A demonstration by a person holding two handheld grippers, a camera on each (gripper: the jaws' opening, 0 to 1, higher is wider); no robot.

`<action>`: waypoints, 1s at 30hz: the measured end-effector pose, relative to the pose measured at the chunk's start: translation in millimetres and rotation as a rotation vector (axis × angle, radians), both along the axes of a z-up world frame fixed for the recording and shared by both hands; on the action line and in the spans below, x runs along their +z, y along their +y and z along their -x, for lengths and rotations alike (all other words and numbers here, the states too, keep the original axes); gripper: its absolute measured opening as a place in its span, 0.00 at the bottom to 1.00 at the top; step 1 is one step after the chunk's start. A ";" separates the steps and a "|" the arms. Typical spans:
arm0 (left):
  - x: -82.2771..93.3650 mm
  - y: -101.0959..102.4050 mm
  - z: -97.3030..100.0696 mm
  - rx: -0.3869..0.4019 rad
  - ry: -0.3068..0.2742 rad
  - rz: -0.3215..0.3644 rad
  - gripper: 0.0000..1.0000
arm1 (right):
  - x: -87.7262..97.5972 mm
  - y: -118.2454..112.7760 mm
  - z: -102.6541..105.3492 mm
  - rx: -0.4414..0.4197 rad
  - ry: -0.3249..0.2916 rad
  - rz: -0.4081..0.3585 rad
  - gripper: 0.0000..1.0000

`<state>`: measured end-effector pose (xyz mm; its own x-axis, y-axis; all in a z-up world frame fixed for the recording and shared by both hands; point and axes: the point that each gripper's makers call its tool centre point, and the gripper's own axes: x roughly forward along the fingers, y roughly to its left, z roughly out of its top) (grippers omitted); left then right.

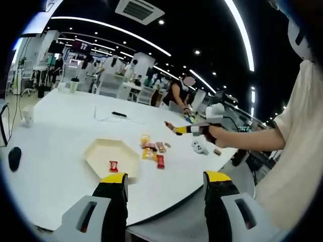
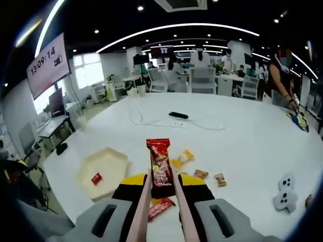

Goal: Place the target food into the container with the food tongs after gripping and lifting it, then release it inside without dropping or visibly crushing the food.

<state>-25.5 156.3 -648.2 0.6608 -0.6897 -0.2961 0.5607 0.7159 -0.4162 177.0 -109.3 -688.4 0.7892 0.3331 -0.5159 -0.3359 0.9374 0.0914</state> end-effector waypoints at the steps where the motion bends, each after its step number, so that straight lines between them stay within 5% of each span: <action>1: -0.2 0.3 0.3 0.001 0.000 0.000 0.60 | 0.0 1.4 0.0 0.002 0.000 -0.001 0.23; 30: -0.4 21.8 14.1 0.058 0.000 0.012 0.60 | 9.8 75.0 -1.8 0.139 -0.013 -0.010 0.23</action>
